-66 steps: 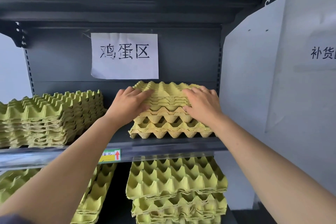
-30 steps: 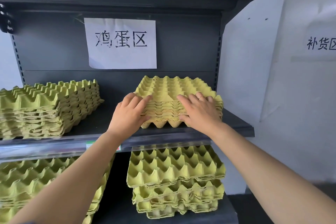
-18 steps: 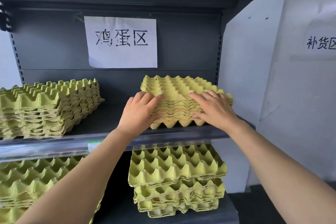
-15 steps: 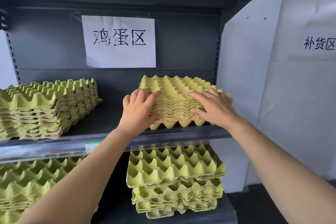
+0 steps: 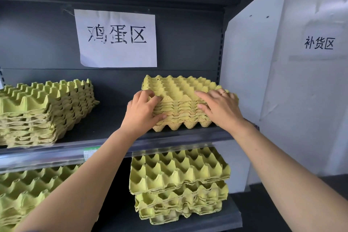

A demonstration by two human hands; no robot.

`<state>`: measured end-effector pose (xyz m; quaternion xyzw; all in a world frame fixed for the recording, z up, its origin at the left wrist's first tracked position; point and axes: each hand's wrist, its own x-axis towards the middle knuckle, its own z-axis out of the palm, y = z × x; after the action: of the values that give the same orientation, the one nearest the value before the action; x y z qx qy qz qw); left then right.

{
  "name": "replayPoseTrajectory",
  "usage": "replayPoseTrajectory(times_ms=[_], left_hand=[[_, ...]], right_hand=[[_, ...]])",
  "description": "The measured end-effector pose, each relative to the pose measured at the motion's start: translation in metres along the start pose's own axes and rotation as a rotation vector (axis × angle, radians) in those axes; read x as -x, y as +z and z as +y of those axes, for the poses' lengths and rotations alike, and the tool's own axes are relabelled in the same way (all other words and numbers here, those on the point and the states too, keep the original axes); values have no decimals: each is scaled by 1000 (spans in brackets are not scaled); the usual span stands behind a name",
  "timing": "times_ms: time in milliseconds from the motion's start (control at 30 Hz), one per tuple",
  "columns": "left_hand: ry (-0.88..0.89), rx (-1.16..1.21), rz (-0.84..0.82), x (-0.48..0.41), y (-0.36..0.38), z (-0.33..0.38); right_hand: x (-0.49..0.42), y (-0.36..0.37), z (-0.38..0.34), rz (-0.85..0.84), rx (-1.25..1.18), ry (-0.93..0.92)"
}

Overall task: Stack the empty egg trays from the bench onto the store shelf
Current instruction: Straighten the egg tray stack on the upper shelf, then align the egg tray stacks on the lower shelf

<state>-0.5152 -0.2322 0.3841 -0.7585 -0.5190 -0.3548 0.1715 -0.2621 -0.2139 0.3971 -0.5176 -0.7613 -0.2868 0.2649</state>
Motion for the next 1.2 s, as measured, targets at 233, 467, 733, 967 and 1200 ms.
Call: replayPoseTrajectory(times_ms=[233,467,733,967,1200], left_hand=[[110,-126,272,46,-18,17],[316,-105,18,129,15,49],[34,-156,-401,179,67,35],[-93,-251,-555,165,96,-12],[4,-121,-364,146,109,-15]], right_hand=[[42,-14,-33,301,-88,-106],[132,24,-48,82,-243,-237],[165,76,-45,-470,-181,-99],[133,104,-55,-600,-97,-95],[119,103,-31,-383,-106,-83]])
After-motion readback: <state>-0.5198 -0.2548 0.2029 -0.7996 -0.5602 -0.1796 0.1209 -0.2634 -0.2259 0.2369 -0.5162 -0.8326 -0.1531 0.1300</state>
